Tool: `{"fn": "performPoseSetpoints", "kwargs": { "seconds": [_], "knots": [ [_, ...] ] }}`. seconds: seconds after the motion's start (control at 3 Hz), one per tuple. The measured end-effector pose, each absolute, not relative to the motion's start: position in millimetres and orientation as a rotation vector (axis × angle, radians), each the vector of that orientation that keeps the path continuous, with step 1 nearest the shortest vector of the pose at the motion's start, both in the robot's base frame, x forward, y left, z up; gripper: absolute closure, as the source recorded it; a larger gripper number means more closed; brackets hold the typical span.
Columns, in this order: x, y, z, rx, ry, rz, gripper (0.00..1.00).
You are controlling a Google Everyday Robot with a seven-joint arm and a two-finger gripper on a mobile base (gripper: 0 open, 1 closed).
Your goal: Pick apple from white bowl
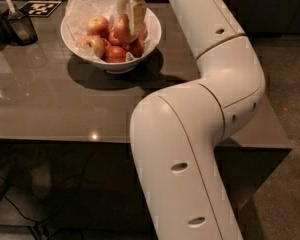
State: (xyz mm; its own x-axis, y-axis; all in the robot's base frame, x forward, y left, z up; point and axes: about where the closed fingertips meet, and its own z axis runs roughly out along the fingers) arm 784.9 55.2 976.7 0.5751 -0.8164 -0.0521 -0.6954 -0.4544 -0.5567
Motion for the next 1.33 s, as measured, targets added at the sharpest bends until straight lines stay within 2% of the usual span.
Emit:
{"fn": "performPoseSetpoints", "kwargs": {
  "seconds": [0.67, 1.33],
  "knots": [
    [775.7, 45.1, 1015.7, -2.214, 1.206, -0.36, 1.0],
    [775.7, 45.1, 1015.8, -2.214, 1.206, -0.36, 0.57]
  ]
}}
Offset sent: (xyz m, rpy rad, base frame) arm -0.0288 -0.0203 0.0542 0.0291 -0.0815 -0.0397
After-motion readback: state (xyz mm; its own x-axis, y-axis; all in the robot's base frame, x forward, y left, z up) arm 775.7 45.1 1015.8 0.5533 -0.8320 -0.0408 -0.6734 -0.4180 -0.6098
